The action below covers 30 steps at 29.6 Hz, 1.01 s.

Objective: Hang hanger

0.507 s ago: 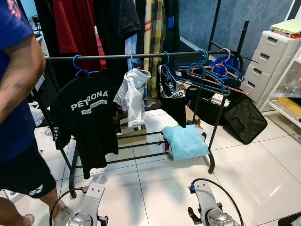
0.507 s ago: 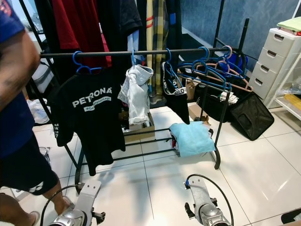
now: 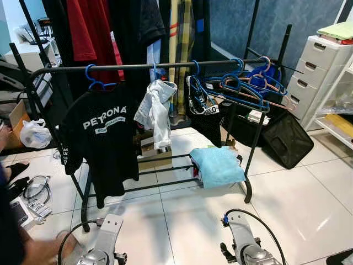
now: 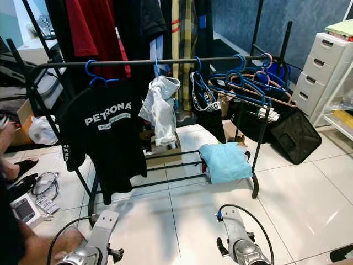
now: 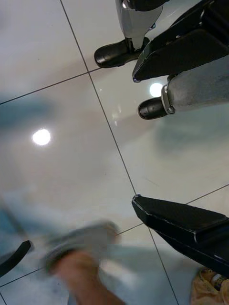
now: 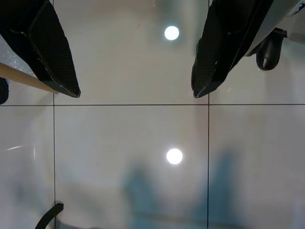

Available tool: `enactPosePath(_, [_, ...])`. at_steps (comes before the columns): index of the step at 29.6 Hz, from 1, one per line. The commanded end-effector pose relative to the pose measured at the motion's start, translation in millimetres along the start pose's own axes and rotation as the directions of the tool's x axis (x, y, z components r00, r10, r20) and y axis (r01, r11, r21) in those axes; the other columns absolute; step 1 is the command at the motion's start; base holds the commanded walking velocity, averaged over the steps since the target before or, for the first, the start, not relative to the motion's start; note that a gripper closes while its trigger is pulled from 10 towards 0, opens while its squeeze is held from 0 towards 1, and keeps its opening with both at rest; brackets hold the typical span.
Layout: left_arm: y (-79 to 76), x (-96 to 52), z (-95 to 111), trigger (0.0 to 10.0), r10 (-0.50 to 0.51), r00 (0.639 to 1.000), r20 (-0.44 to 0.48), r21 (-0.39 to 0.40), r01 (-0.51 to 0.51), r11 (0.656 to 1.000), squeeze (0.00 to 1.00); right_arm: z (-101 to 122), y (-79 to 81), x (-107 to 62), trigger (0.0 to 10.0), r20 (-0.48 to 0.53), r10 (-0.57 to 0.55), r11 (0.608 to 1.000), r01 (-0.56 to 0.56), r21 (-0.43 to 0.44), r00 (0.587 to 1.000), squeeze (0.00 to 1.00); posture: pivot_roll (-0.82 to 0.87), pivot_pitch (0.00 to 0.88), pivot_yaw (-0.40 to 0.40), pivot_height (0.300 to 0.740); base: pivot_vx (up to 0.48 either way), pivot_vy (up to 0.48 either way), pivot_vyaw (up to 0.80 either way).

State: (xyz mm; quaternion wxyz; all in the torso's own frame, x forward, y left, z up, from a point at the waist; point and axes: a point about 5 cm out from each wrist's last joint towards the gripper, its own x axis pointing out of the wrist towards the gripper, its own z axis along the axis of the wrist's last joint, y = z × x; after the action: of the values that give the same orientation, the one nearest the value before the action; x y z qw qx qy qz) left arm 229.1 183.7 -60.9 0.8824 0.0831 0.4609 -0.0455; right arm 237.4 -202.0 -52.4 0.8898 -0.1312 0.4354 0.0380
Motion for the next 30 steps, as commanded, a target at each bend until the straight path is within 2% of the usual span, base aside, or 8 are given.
enactPosePath(1, [-2.1,0.0,-3.2,10.0,-0.010,1.000,-0.010,0.014,0.010,1.000,0.00,1.2,0.9,0.2,10.0,0.002,0.002,1.000,-0.002,-0.002,1.000,0.00,-0.05,0.000,0.005,0.740,0.000,0.000,0.00])
enactPosePath(18, [-2.0,0.0,-2.7,10.0,-0.009,1.000,-0.008,0.004,0.009,1.000,0.00,1.9,1.0,0.3,10.0,0.003,0.002,1.000,-0.001,-0.005,1.000,0.00,-0.05,0.000,0.004,0.740,0.000,0.000,0.00])
enactPosePath(19, [-2.2,0.0,-2.6,10.0,-0.013,1.000,-0.007,0.003,0.013,1.000,1.00,2.9,1.9,0.3,10.0,0.013,0.015,1.000,-0.015,0.000,1.000,0.65,-0.05,0.000,0.004,0.740,0.000,0.000,0.00])
enactPosePath(21, [-2.6,0.0,-2.6,10.0,-0.019,1.000,-0.006,-0.002,0.019,1.000,1.00,3.4,2.3,0.3,10.0,0.021,0.019,1.000,-0.020,0.008,1.000,1.00,-0.05,0.000,0.004,0.740,0.000,0.000,0.00])
enactPosePath(25, [-1.4,0.0,-2.7,10.0,0.000,1.000,-0.007,0.003,0.000,1.000,1.00,2.9,0.7,0.3,10.0,0.016,-0.008,1.000,0.008,0.001,1.000,1.00,-0.05,0.000,0.004,0.740,0.000,0.000,0.00])
enactPosePath(26, [-0.9,0.0,-3.1,10.0,0.009,1.000,-0.012,0.004,-0.009,1.000,0.38,2.3,0.4,0.3,10.0,0.005,-0.010,1.000,0.010,-0.012,1.000,0.39,-0.05,0.000,0.003,0.740,0.000,0.000,0.00])
enactPosePath(28, [-0.7,0.0,-3.3,10.0,0.012,1.000,-0.013,0.004,-0.012,1.000,0.00,1.8,0.5,0.3,10.0,-0.001,-0.008,1.000,0.008,-0.017,1.000,0.00,-0.05,0.000,0.005,0.740,0.000,0.000,0.00])
enactPosePath(30, [-1.1,0.0,-3.2,10.0,0.007,1.000,-0.011,0.009,-0.007,1.000,0.00,1.5,0.6,0.3,10.0,-0.003,-0.005,1.000,0.005,-0.017,1.000,0.00,-0.05,0.000,0.005,0.740,0.000,0.000,0.00])
